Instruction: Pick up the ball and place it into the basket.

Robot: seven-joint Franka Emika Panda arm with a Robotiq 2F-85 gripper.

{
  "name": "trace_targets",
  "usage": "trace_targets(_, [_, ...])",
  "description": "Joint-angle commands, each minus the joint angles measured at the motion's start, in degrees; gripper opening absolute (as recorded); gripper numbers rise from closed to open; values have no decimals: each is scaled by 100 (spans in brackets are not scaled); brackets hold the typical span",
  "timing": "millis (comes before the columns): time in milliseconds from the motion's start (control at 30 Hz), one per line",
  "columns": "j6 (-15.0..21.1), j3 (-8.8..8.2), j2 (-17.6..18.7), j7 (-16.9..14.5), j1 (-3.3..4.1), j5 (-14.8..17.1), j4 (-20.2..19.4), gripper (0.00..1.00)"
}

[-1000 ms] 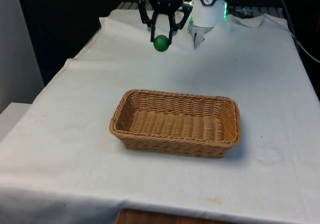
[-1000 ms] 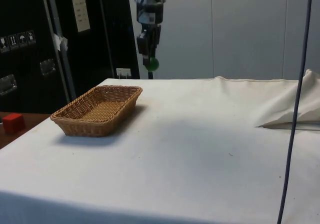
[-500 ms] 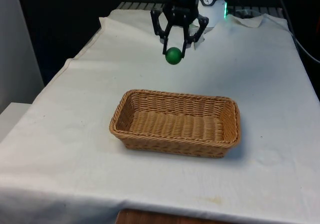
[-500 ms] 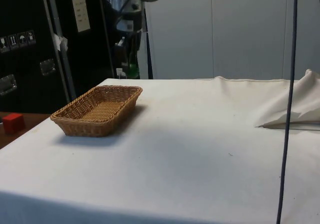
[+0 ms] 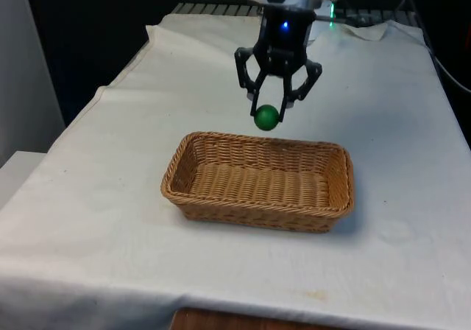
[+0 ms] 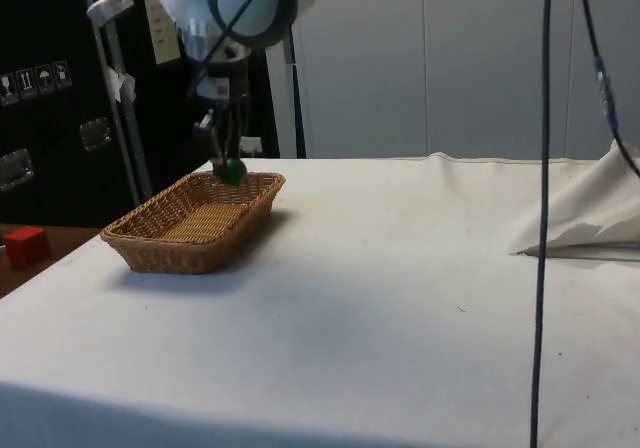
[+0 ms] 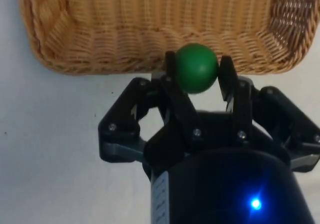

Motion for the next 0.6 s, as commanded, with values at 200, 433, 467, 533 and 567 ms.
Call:
trace_targets(200, [-6,69,625,-160,-109,327,539,0])
trace_targets(433, [-11,23,859,-149,-63,384,762,0])
trace_targets(467, [-11,23,871,-143,-63,384,773,0])
trace_targets(533, [0,29,917,-120,-57,390,802,0])
trace_targets(567, [6,40,980,-97,-52,390,837,0])
